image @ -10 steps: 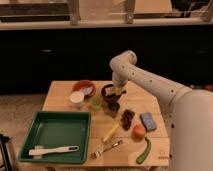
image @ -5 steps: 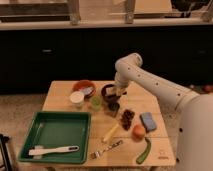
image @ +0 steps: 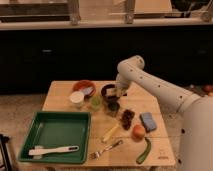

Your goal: Wipe purple bowl with eraser

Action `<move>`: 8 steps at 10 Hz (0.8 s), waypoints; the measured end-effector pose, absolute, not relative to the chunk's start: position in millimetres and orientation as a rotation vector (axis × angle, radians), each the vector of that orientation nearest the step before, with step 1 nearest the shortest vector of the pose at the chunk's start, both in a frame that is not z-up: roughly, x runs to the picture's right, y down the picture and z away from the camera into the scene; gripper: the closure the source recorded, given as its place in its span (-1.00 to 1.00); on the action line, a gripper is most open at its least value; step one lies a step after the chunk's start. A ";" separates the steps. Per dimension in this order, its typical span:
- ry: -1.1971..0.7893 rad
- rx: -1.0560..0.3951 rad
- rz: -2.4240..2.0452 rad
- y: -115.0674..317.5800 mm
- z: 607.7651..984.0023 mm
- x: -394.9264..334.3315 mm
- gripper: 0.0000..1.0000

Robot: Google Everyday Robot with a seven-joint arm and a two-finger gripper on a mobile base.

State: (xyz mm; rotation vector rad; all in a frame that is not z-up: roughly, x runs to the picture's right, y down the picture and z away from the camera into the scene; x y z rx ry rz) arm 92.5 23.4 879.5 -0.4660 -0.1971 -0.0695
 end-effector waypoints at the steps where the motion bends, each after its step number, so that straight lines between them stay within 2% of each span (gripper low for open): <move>1: -0.199 -0.465 -0.065 23.6 880.3 93.2 0.99; 8: -0.231 -0.410 0.015 -4.1 902.6 100.7 0.99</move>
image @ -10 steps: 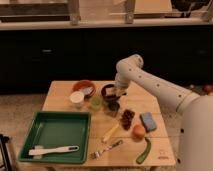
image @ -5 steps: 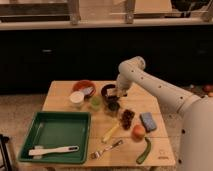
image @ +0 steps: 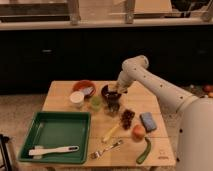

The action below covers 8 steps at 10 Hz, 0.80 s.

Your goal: Wipe purple bowl with eraser

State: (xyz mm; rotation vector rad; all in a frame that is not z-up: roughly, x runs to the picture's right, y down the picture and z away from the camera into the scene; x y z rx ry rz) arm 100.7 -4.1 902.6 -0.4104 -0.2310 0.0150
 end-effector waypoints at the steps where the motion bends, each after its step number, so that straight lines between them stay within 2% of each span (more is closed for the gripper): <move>1: -0.234 -0.409 0.015 -7.0 906.8 97.6 0.99; 5: -0.278 -0.407 -0.001 -13.5 919.0 73.3 0.99; 8: -0.334 -0.418 -0.059 -7.9 914.8 39.3 0.99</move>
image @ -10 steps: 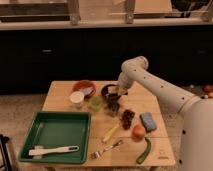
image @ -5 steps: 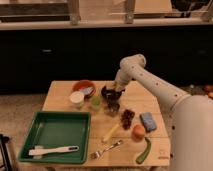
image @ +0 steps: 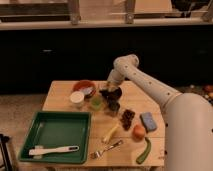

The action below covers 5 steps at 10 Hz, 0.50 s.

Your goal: Wipe purple bowl with eraser

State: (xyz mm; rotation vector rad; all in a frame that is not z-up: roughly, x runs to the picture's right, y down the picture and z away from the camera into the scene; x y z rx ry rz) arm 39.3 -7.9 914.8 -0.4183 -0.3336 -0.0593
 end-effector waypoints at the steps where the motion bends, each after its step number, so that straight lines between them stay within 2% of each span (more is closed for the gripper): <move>1: -0.348 -0.428 -0.085 -2.5 909.8 35.5 0.99; 5: -0.354 -0.446 -0.117 14.2 885.9 42.7 0.99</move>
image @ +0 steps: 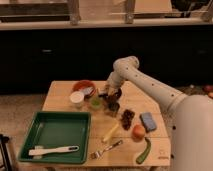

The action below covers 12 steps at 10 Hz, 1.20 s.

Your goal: Wipe purple bowl with eraser

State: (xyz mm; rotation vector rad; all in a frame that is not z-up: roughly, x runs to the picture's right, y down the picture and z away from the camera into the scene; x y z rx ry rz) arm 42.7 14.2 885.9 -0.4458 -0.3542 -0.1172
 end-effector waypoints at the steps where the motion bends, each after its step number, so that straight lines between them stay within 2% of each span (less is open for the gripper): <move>1: -0.348 -0.447 -0.116 15.9 881.8 47.8 0.99; 6: -0.281 -0.446 -0.071 13.9 875.0 85.9 0.99; 12: -0.243 -0.412 -0.015 -18.1 902.2 96.8 0.99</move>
